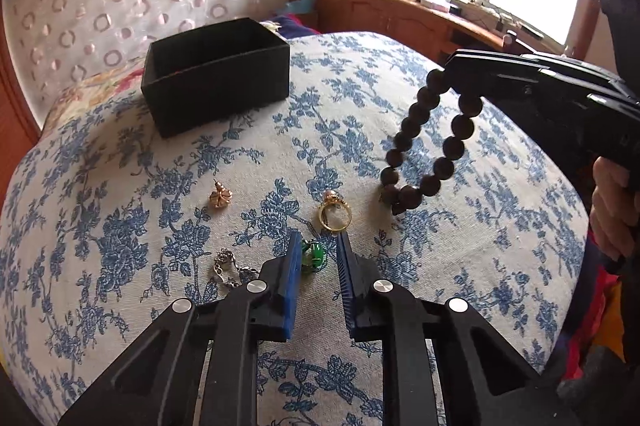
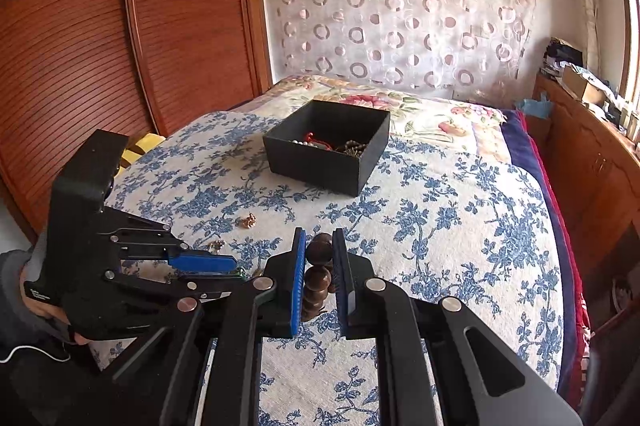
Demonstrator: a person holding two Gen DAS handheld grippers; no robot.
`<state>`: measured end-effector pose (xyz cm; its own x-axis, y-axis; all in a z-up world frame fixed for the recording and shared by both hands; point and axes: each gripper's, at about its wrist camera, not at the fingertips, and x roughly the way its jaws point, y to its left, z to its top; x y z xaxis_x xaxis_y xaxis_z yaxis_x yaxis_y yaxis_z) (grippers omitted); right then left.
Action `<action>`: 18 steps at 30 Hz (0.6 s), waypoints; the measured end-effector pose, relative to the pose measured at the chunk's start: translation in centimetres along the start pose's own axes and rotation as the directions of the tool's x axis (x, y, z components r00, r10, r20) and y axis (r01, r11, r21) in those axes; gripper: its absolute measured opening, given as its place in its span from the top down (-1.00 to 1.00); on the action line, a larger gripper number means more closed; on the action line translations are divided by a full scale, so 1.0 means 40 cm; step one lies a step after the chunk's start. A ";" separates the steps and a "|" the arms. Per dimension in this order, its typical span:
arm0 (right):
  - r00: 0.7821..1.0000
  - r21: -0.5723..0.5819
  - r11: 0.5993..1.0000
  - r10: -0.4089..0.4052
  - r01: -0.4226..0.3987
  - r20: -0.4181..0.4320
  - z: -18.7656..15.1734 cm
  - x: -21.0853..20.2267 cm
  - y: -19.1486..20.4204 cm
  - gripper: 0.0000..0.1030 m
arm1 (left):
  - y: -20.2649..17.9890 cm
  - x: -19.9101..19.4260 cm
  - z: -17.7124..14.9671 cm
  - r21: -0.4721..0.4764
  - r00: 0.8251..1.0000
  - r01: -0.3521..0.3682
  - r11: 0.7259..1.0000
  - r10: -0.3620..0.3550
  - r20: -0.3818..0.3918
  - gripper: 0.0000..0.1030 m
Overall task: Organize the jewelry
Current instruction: 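Grasp the green jade pendant with the left tool while the right tool holds the bracelet, then carry the bracelet and green pendant over the black box with both tools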
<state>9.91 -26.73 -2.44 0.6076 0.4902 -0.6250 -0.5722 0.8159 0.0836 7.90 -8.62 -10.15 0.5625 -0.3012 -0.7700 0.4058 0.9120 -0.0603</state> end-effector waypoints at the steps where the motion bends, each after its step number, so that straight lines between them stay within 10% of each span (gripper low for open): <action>1: 1.000 0.000 1.000 0.001 -0.001 -0.001 -0.002 0.002 0.000 0.71 | 0.000 0.007 0.000 0.003 1.000 -0.006 1.000 0.006 -0.007 0.68; 18: 1.000 -0.015 1.000 -0.002 0.002 0.004 0.024 0.002 0.010 0.71 | 0.040 -0.052 0.021 -0.035 0.997 -0.030 0.999 0.033 0.070 0.90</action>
<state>10.25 -26.07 -1.73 0.6112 0.4898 -0.6217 -0.5789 0.8123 0.0708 7.98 -6.77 -8.13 0.6248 -0.2903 -0.7249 0.3629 0.9299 -0.0596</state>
